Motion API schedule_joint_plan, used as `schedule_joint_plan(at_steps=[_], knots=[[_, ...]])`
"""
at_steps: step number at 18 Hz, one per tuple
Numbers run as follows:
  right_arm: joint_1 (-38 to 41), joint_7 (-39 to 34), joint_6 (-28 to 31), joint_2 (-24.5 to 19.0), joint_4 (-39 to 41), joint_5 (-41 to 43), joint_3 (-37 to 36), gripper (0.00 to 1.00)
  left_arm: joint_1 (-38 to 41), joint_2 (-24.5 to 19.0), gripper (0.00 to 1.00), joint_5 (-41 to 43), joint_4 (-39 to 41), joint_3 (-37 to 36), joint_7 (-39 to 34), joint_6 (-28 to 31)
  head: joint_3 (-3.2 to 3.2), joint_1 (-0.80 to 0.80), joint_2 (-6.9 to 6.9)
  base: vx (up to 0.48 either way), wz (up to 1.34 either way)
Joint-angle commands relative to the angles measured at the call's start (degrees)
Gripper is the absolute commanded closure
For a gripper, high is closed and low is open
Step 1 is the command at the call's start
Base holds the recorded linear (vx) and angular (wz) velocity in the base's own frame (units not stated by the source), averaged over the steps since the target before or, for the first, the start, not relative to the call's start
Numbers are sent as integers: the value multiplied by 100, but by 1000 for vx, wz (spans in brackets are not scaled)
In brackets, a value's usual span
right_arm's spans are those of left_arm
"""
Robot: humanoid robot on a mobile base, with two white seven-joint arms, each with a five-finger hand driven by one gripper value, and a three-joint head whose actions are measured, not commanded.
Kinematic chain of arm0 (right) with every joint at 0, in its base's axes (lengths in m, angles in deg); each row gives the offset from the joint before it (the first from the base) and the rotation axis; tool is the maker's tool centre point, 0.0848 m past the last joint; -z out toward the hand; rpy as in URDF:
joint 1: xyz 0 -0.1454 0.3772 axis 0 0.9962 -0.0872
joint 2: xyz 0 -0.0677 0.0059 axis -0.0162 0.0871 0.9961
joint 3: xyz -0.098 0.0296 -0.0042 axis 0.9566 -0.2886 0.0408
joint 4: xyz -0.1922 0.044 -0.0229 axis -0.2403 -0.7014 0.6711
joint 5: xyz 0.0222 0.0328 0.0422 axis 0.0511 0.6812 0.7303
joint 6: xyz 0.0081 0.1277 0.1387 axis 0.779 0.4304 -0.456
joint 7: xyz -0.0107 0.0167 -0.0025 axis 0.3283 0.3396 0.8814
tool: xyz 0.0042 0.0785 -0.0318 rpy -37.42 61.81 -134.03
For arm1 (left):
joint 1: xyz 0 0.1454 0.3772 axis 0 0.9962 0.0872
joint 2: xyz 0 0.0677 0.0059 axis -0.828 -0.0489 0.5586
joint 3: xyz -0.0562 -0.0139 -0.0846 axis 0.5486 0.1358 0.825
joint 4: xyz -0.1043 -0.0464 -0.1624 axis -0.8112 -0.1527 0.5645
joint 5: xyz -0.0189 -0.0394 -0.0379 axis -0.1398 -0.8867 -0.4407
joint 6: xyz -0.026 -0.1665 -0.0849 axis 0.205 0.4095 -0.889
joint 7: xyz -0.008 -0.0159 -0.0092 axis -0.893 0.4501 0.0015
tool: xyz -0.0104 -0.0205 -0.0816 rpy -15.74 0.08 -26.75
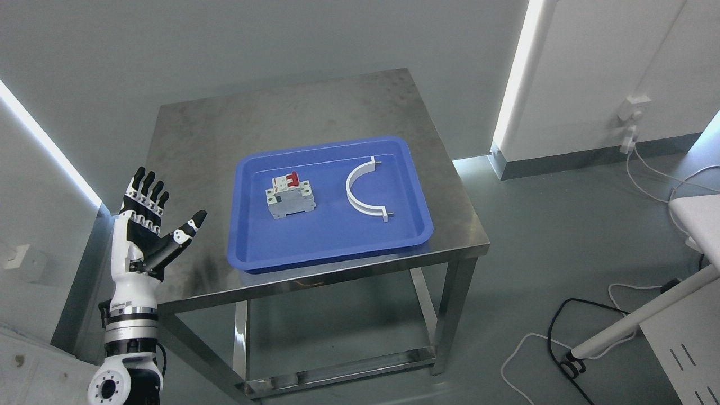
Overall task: Place circuit breaker on shelf
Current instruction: 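Raise the left hand and reach toward the grey circuit breaker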
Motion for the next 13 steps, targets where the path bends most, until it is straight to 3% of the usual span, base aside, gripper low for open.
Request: schedule_joint_plan(at_steps=[1,7,9,11,13], knots=[[97,1,-158,100,7,-2,0,0,-10,-148,0,0,12,163,15,34,0,0,0,44,1],[97,1,-158,100,-2,-2,0,0,-132,-429,0,1,-5,49,305,34,0,0,0,12,0],[97,1,-158,100,-2,-2,0,0,-430,-753,0,105,-14,-135,410,61,0,0,0,0,0],[97,1,-158,100,-2,-2,0,0,-633,-1209,0,455,-49,-599,891,61,0,0,0,0,0],[97,1,-158,100,-2,-2,0,0,-922,-1361,0,921,-84,-934,1663,61,0,0,0,0,0]])
